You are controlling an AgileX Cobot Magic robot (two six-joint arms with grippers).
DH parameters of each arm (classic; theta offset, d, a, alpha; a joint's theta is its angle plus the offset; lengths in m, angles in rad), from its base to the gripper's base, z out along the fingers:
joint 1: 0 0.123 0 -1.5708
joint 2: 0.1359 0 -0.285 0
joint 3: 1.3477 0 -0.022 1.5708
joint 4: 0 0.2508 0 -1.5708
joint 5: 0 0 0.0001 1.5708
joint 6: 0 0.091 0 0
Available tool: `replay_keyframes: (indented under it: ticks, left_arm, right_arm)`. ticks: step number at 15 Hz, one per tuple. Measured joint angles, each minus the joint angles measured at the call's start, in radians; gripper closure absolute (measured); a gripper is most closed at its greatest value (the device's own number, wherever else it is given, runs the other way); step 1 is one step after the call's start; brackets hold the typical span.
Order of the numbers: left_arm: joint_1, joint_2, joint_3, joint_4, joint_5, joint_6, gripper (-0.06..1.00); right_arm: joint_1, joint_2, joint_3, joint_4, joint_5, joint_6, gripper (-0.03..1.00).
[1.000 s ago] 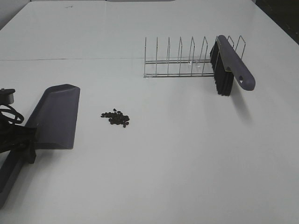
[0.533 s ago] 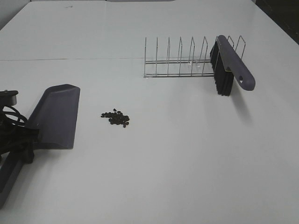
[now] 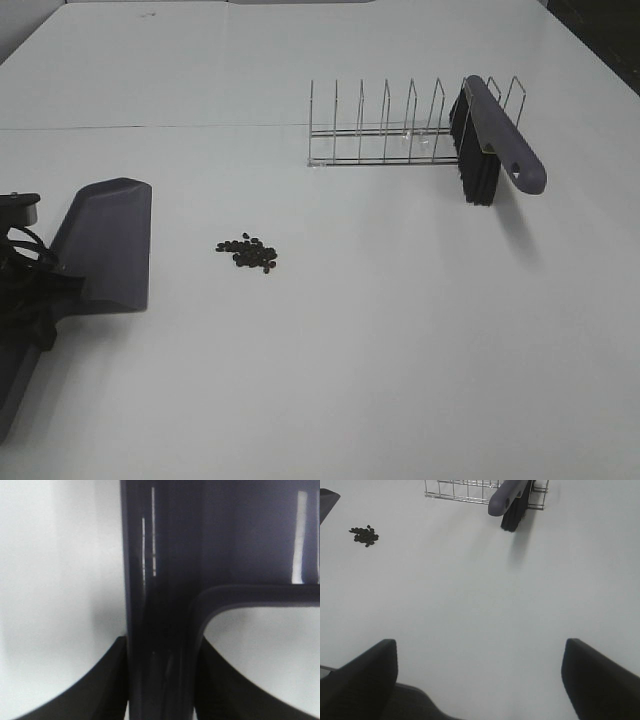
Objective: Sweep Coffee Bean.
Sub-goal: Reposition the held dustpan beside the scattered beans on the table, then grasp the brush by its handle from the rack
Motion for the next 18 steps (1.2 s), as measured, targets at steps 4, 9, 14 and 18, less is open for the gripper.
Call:
replay_keyframes:
  ticks: [4,9,14,18]
  left_arm:
    - [0.000,0.000,0.000,0.125,0.000,0.003,0.64]
    - [0.000,0.000,-0.001,0.159,-0.001,0.003,0.63]
    - [0.000,0.000,-0.001,0.159,-0.002,0.003,0.63]
    - [0.000,0.000,-0.001,0.159,-0.001,0.003,0.64]
  right_arm:
    - [0.000,0.008,-0.025,-0.016,-0.001,0.044,0.22]
    - [0.000,0.261,-0.176,-0.064,0.001,0.170,0.22]
    - [0.000,0.665,-0.415,-0.079,0.105,0.186,0.22]
    - [0.000,1.013,-0.605,-0.081,0.108,0.186,0.22]
